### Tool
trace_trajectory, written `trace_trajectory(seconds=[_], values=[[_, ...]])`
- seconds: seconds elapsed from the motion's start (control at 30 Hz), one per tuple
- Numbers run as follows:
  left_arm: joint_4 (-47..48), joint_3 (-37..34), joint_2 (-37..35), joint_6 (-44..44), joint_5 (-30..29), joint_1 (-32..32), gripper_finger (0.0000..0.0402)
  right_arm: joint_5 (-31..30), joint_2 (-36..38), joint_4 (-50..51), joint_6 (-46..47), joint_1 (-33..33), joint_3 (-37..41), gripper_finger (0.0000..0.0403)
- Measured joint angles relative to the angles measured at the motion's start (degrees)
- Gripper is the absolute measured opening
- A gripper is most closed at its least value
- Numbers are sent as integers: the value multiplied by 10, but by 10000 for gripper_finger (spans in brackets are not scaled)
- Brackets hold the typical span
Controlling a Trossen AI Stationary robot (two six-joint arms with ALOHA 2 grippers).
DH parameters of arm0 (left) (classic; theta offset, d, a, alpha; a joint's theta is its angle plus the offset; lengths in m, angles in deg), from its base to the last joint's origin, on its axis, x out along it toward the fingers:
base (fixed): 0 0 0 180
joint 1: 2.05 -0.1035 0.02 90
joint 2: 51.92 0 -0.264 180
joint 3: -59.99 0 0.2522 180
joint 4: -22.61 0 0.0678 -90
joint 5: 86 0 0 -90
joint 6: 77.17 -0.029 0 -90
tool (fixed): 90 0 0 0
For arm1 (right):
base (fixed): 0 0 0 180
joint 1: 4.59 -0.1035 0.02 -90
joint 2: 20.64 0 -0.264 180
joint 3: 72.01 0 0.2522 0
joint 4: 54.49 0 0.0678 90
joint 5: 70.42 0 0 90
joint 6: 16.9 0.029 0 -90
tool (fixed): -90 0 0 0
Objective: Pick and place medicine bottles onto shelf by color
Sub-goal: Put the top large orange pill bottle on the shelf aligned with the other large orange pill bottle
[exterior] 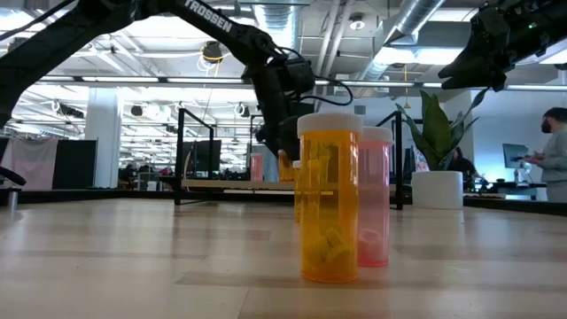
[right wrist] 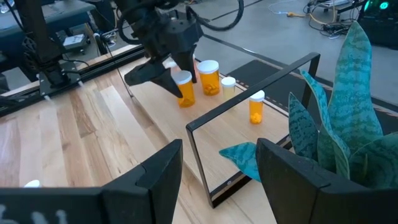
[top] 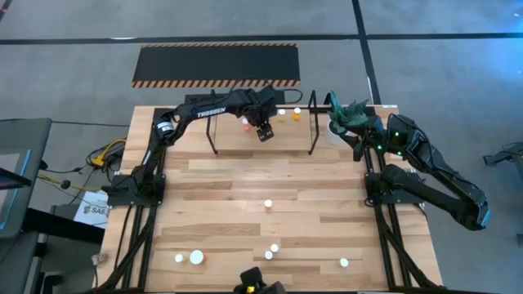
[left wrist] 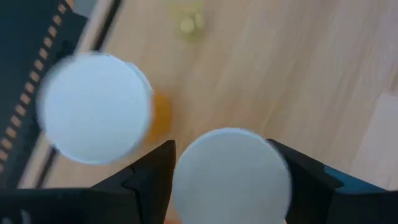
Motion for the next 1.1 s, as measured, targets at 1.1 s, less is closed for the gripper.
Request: trace_trajectory(seconds=[1.1], values=[[235,154,2,-71,-62,10,229,0,0,0,0,0,0,226]])
